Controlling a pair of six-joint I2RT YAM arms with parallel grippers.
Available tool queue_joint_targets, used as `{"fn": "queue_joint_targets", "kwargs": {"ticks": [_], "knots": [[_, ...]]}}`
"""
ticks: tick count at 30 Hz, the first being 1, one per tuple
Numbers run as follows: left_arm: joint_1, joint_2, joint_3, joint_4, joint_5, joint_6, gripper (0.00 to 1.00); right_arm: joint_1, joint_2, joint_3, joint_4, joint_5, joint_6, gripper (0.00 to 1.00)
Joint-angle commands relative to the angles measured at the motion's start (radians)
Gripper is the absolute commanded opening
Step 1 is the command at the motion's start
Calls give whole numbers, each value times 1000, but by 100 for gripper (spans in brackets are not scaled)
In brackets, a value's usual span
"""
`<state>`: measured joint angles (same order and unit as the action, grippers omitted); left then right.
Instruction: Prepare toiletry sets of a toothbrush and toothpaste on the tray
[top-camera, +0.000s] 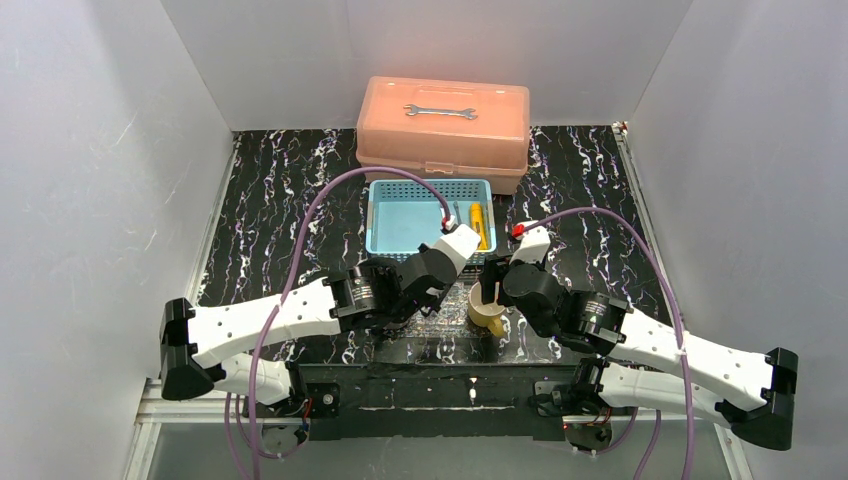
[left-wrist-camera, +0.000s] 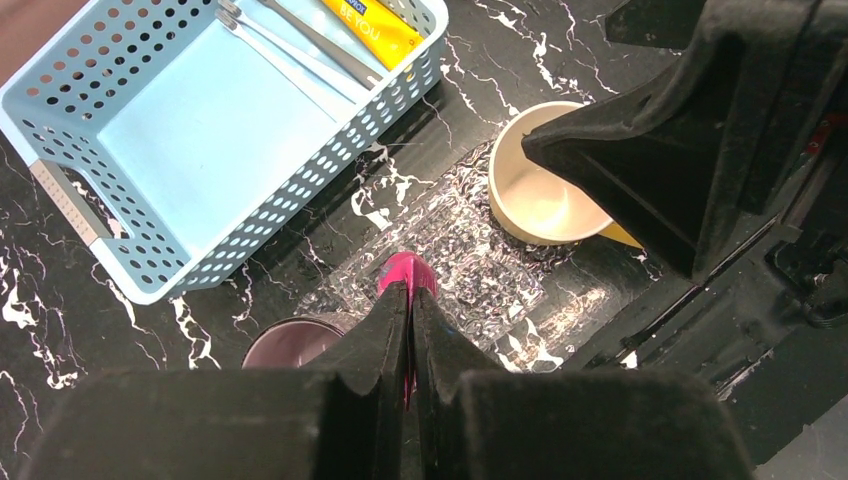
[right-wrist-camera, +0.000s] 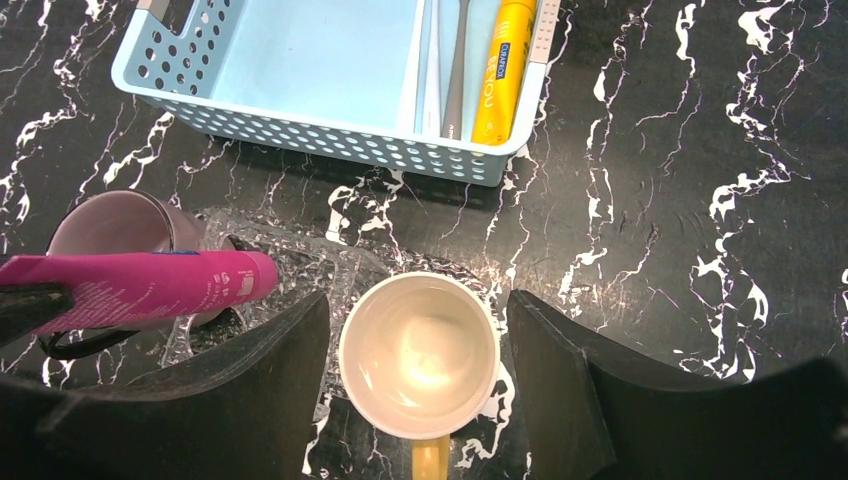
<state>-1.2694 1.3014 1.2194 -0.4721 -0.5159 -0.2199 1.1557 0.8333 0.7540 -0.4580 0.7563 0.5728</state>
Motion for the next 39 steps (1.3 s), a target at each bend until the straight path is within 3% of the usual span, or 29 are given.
{"fn": "queue_joint_targets", "kwargs": {"ticks": [1, 39], "knots": [[-2, -6, -15, 15, -42, -18, 0, -4, -3, -14, 50, 14, 5, 73], [131, -41, -192, 111, 100, -102, 0, -4, -2, -52, 70, -5, 25, 76]]}}
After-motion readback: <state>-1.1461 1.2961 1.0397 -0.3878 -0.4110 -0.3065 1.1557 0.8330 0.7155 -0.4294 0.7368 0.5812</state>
